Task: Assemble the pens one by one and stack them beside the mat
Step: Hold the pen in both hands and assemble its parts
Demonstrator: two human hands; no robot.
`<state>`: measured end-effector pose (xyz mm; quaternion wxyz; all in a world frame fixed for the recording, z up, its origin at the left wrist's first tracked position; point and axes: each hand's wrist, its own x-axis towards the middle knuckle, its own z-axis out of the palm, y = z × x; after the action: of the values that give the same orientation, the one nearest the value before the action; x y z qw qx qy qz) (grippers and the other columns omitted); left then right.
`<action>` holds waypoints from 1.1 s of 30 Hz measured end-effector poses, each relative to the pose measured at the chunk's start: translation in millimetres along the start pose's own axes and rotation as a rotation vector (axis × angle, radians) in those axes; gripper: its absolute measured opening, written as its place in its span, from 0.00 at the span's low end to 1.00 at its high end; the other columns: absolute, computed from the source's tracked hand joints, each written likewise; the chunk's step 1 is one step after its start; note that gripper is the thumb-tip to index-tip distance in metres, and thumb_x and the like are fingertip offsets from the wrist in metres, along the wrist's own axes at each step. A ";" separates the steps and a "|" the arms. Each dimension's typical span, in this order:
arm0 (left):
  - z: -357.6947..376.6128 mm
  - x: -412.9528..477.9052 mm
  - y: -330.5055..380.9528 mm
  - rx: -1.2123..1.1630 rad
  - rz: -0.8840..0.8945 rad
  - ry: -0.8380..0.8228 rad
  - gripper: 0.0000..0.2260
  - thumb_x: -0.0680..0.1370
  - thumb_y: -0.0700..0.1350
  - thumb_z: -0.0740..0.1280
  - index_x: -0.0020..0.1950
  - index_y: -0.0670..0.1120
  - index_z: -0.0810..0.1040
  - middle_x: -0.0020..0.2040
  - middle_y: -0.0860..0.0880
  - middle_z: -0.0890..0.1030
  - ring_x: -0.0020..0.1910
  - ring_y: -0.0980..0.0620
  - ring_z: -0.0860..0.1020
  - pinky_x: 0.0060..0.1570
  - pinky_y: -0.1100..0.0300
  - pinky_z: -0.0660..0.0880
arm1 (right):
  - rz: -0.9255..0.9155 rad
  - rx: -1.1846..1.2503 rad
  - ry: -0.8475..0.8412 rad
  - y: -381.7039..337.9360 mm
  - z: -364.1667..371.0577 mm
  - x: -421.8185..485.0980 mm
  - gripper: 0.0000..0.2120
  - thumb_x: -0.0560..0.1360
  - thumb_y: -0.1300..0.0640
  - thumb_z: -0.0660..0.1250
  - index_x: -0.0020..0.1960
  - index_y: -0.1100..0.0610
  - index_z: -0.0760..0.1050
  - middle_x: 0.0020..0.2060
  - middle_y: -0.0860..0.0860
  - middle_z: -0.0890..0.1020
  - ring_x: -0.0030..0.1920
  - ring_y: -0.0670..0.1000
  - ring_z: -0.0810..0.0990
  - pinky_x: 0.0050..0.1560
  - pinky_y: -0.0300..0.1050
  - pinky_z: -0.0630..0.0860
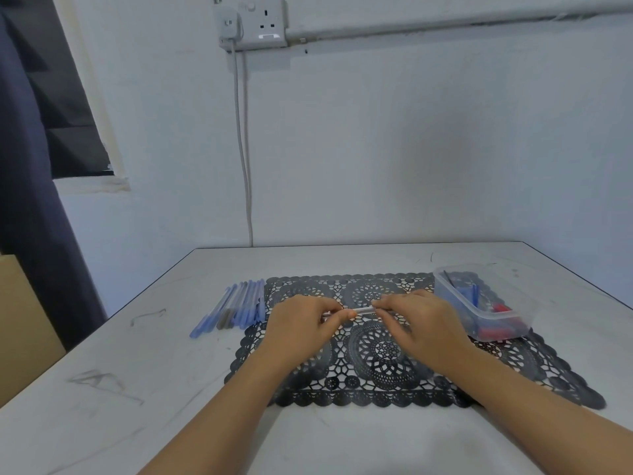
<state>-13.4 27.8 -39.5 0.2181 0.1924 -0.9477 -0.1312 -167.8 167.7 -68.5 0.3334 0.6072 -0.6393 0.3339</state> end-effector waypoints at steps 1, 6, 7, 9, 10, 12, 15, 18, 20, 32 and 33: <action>0.2 0.0 -0.5 0.004 -0.002 0.001 0.14 0.76 0.64 0.58 0.44 0.59 0.80 0.30 0.52 0.79 0.26 0.58 0.71 0.28 0.67 0.66 | -0.002 -0.006 0.000 -0.1 0.5 0.2 0.12 0.73 0.50 0.61 0.44 0.54 0.82 0.35 0.45 0.84 0.32 0.44 0.81 0.34 0.44 0.79; 1.6 0.5 -1.6 0.017 0.023 0.000 0.16 0.75 0.65 0.58 0.47 0.58 0.80 0.31 0.52 0.80 0.26 0.58 0.72 0.30 0.67 0.69 | -0.004 0.006 -0.001 0.2 -0.5 -0.3 0.08 0.72 0.52 0.65 0.43 0.53 0.81 0.35 0.44 0.83 0.33 0.43 0.80 0.36 0.43 0.78; 1.7 0.4 -1.5 0.003 0.035 0.004 0.16 0.75 0.64 0.58 0.47 0.58 0.81 0.29 0.53 0.78 0.26 0.59 0.71 0.29 0.68 0.67 | -0.007 -0.002 0.004 -0.4 -0.4 -0.8 0.05 0.71 0.54 0.68 0.44 0.54 0.81 0.35 0.44 0.82 0.34 0.43 0.79 0.35 0.42 0.78; 2.0 -0.4 -0.5 -0.031 0.066 0.015 0.16 0.75 0.63 0.59 0.49 0.56 0.81 0.25 0.56 0.73 0.23 0.60 0.68 0.27 0.72 0.61 | 0.014 -0.019 -0.001 -2.7 -0.5 -0.7 0.08 0.68 0.61 0.72 0.47 0.55 0.80 0.36 0.45 0.82 0.35 0.43 0.78 0.36 0.36 0.74; 2.0 -0.9 -0.1 -0.048 0.082 0.024 0.15 0.75 0.62 0.60 0.49 0.56 0.82 0.23 0.56 0.71 0.22 0.60 0.67 0.26 0.72 0.60 | 0.030 -0.029 -0.007 -3.6 -1.1 -0.4 0.11 0.67 0.63 0.72 0.49 0.55 0.80 0.37 0.46 0.81 0.35 0.42 0.76 0.37 0.34 0.70; 1.3 -1.4 0.6 -0.085 0.107 0.044 0.16 0.75 0.62 0.60 0.50 0.56 0.82 0.22 0.57 0.70 0.22 0.60 0.67 0.26 0.72 0.59 | 0.055 -0.044 -0.009 -5.3 -3.3 1.0 0.11 0.70 0.60 0.65 0.51 0.54 0.80 0.38 0.46 0.79 0.36 0.40 0.73 0.37 0.30 0.67; 0.5 -2.3 1.2 -0.118 0.129 0.066 0.16 0.74 0.63 0.60 0.49 0.56 0.82 0.23 0.56 0.72 0.23 0.59 0.68 0.27 0.71 0.60 | 0.092 -0.028 -0.044 -6.3 -3.3 1.7 0.15 0.71 0.56 0.58 0.52 0.55 0.80 0.39 0.48 0.79 0.35 0.44 0.75 0.35 0.32 0.71; -1.5 -3.0 1.2 -0.090 0.132 0.065 0.15 0.75 0.63 0.60 0.49 0.57 0.82 0.25 0.55 0.75 0.23 0.60 0.69 0.28 0.70 0.62 | 0.113 -0.006 -0.123 -6.3 0.0 0.5 0.16 0.72 0.53 0.58 0.52 0.56 0.80 0.42 0.48 0.80 0.40 0.47 0.78 0.40 0.44 0.78; -2.6 -2.7 0.2 -0.051 0.121 0.062 0.16 0.75 0.63 0.59 0.48 0.57 0.82 0.26 0.55 0.76 0.24 0.60 0.70 0.28 0.69 0.63 | 0.112 -0.011 -0.141 -7.7 0.8 0.1 0.16 0.73 0.51 0.58 0.52 0.55 0.81 0.43 0.47 0.82 0.42 0.47 0.79 0.42 0.48 0.78; -1.0 3.0 -12.5 -0.028 0.073 0.066 0.16 0.74 0.65 0.59 0.46 0.58 0.81 0.26 0.55 0.76 0.24 0.60 0.70 0.29 0.67 0.67 | 0.018 -0.016 -0.038 -10.7 -4.6 1.8 0.13 0.74 0.53 0.61 0.48 0.55 0.83 0.41 0.47 0.84 0.40 0.45 0.78 0.47 0.42 0.73; -0.8 3.1 -12.9 -0.022 0.076 0.064 0.16 0.74 0.64 0.59 0.46 0.58 0.81 0.26 0.55 0.76 0.25 0.60 0.70 0.30 0.66 0.68 | 0.011 -0.015 -0.035 -11.0 -5.2 1.8 0.13 0.74 0.53 0.61 0.48 0.55 0.83 0.40 0.47 0.83 0.40 0.45 0.78 0.47 0.42 0.74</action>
<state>-11.6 14.9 -42.1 0.2554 0.1581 -0.9453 -0.1269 -156.8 170.6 -63.9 0.3248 0.6067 -0.6510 0.3202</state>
